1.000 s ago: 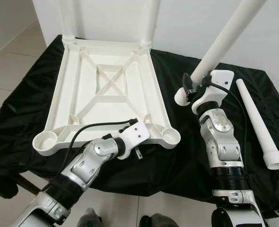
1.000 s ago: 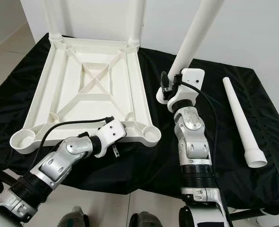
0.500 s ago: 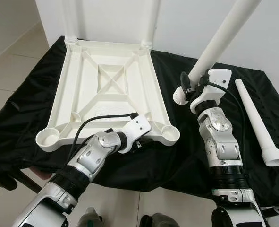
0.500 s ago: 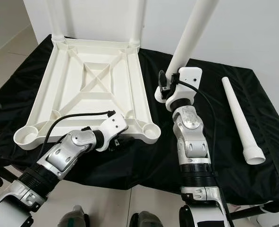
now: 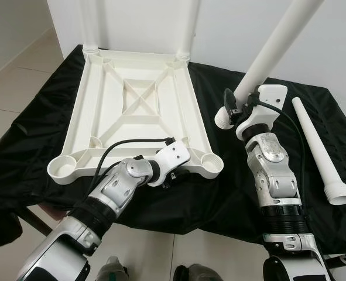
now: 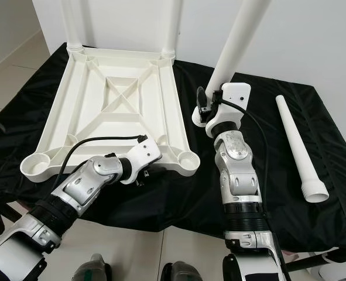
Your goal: Building children table
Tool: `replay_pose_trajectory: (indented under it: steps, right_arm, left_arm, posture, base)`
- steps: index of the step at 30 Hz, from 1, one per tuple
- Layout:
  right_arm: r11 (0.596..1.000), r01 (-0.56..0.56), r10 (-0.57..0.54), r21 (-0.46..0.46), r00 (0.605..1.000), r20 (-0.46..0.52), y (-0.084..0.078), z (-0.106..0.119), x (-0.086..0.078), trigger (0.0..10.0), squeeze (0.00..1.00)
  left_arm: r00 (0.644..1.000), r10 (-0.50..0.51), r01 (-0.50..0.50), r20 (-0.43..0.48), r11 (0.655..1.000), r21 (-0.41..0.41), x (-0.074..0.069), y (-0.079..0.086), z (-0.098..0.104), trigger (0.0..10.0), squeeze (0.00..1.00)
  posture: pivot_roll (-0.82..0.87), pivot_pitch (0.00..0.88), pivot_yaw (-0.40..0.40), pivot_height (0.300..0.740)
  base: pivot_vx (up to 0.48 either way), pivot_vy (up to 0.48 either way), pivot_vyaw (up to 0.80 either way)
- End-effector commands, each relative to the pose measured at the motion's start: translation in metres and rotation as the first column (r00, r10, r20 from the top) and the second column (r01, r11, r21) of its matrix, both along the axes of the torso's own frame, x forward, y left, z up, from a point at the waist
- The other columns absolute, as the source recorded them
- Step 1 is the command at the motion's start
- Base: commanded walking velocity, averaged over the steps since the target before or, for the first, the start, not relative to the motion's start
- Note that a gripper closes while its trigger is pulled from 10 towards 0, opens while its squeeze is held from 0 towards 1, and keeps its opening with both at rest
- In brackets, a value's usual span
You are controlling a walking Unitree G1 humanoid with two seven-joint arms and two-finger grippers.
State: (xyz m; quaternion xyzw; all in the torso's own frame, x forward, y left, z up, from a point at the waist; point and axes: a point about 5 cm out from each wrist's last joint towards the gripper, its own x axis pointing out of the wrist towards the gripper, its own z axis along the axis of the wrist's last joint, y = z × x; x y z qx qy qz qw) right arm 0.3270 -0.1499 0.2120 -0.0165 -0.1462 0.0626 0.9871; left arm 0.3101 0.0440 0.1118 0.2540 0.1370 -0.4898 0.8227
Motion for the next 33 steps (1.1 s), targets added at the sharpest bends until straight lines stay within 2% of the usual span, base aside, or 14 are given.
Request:
replay_pose_trajectory:
  steps: [1,11,12,15,16,20,28,29,32,33]
  right_arm:
    - [1.000,-0.015,0.015,0.003,1.000,0.015,0.001,0.004,-0.002,10.0,0.00]
    - [0.996,-0.052,0.053,0.072,0.999,-0.009,0.006,0.003,-0.010,10.0,0.00]
    - [0.995,-0.067,0.068,0.079,0.998,-0.014,0.010,0.001,-0.014,10.0,0.00]
    - [0.994,-0.072,0.073,0.081,0.997,-0.016,0.011,0.001,-0.015,10.0,0.00]
    - [0.993,-0.082,0.084,0.084,0.996,-0.022,0.014,-0.001,-0.017,10.0,0.00]
    - [0.990,-0.105,0.109,0.091,0.993,-0.039,0.018,-0.005,-0.023,10.0,0.00]
    - [0.989,-0.117,0.126,0.089,0.987,-0.098,0.016,-0.010,-0.026,10.0,0.00]
    - [0.989,-0.123,0.131,0.081,0.985,-0.108,0.015,-0.011,-0.026,10.0,0.00]
    - [0.989,-0.129,0.138,0.074,0.983,-0.120,0.013,-0.011,-0.026,10.0,0.00]
    - [0.989,-0.135,0.143,0.065,0.982,-0.126,0.012,-0.011,-0.026,10.0,0.00]
  left_arm:
    - [0.998,0.037,-0.039,0.051,0.999,0.024,0.011,0.005,0.009,10.0,0.00]
    - [0.997,0.006,-0.010,0.077,0.999,0.050,0.023,0.002,0.019,10.0,0.00]
    - [0.997,0.006,-0.008,0.072,1.000,0.026,0.024,0.002,0.021,3.7,0.00]
    - [0.998,0.006,-0.008,0.070,1.000,0.019,0.024,0.001,0.022,3.7,0.00]
    - [0.997,0.012,-0.014,0.071,1.000,0.027,0.026,0.002,0.023,10.0,0.00]
    - [0.996,0.017,-0.022,0.084,0.998,0.054,0.030,0.006,0.024,10.0,0.00]
    - [0.996,0.007,-0.011,0.092,0.999,0.041,0.035,0.008,0.030,10.0,0.00]
    - [0.996,0.000,-0.002,0.091,1.000,0.029,0.034,0.008,0.031,0.0,0.00]
    - [0.995,-0.008,0.006,0.095,1.000,0.023,0.034,0.008,0.032,0.0,0.00]
    - [0.995,-0.001,-0.003,0.102,0.999,0.038,0.035,0.008,0.032,10.0,0.00]
  posture:
    - [0.06,0.030,-0.090,0.740]
    - [0.06,0.038,-0.088,0.740]
    - [0.05,0.037,-0.082,0.740]
    - [0.05,0.037,-0.082,0.740]
    - [0.05,0.035,-0.078,0.740]
    - [0.04,0.029,-0.075,0.740]
    - [0.04,0.021,-0.076,0.740]
    - [0.04,0.018,-0.075,0.740]
    - [0.04,0.018,-0.076,0.740]
    - [0.05,0.019,-0.076,0.740]
  base:
    - [0.000,0.000,0.00]
    - [0.000,0.000,0.00]
    - [0.000,0.000,0.00]
    - [0.000,0.000,0.00]
    - [0.000,0.000,0.00]
    - [0.000,0.000,0.00]
    - [0.000,0.000,0.00]
    - [0.000,0.000,0.00]
    - [0.000,0.000,0.00]
    - [0.000,0.000,0.00]
